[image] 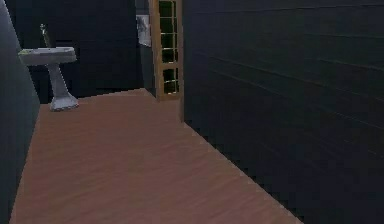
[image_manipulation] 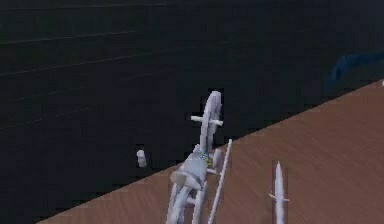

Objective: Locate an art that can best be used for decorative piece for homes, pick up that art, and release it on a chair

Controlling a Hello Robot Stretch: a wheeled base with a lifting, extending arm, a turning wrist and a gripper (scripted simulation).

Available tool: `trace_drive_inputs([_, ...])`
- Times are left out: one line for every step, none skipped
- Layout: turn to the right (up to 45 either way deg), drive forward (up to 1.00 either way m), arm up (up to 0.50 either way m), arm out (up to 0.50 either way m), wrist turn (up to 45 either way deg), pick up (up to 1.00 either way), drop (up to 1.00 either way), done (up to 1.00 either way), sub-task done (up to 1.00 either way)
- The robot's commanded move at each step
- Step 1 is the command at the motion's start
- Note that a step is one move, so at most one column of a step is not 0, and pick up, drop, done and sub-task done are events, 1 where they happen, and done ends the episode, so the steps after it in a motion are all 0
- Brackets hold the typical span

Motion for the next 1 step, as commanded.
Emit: trace_drive_inputs([-6.0, 0.0, 0.0, 0.0, 0.0, 0.0, 0.0, 0.0, 0.0])
